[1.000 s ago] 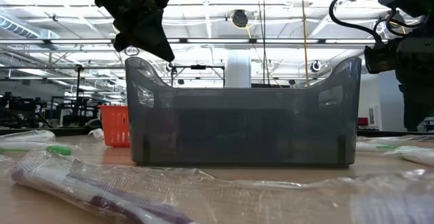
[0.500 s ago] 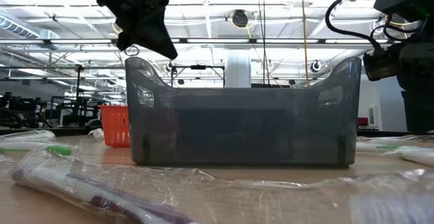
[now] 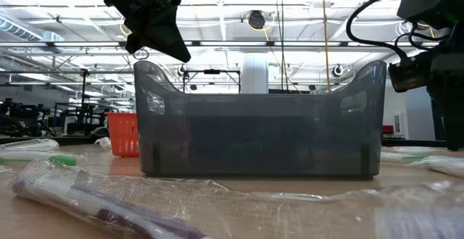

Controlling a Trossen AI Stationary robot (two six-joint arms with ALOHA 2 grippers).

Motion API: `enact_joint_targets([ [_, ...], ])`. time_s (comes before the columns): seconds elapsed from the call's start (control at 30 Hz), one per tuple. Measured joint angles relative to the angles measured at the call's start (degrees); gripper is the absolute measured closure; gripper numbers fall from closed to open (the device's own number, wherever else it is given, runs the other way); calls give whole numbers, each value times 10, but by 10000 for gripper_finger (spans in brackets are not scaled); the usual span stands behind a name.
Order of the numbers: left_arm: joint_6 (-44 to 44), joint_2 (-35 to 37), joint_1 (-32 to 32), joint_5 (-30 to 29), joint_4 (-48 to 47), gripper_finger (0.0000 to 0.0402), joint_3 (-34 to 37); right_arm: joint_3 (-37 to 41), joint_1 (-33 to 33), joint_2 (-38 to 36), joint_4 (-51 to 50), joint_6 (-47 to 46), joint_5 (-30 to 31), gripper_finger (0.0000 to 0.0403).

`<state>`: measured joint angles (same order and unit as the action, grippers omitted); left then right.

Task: Pick & Place Toothbrushes
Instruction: Put the top orange toothbrush into the white basket

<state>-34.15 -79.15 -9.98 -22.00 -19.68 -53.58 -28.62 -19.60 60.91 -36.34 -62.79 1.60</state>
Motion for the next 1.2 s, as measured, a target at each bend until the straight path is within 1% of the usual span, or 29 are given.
enact_joint_targets([
  [0.13, 0, 0, 0, 0, 1, 392, 0, 0, 0, 15, 22, 7, 12, 238],
  [0.23, 0, 0, 0, 0, 3, 392, 0, 0, 0, 31, 30, 7, 12, 250],
  [0.33, -1, 0, 0, 0, 3, 392, 0, 0, 0, 43, 31, 4, 14, 285],
  [0.5, -2, 0, 0, -1, 10, 392, 0, -1, 0, 47, 23, 3, 20, 379],
  [0.53, -2, 0, 0, -1, 14, 392, 0, 0, 0, 44, 23, 4, 20, 388],
  [0.73, 11, 0, 0, -1, 46, 392, 0, 1, 0, 28, 36, 9, 29, 393],
  [0.93, 32, 0, 0, -1, 89, 392, 0, 1, 1, -4, 39, 29, 61, 396],
  [1.07, 46, 0, 0, -1, 122, 392, 0, 1, 1, -38, 46, 47, 92, 397],
  [1.2, 69, 0, 0, -1, 167, 392, 0, 1, 1, -76, 96, 96, 135, 397],
])
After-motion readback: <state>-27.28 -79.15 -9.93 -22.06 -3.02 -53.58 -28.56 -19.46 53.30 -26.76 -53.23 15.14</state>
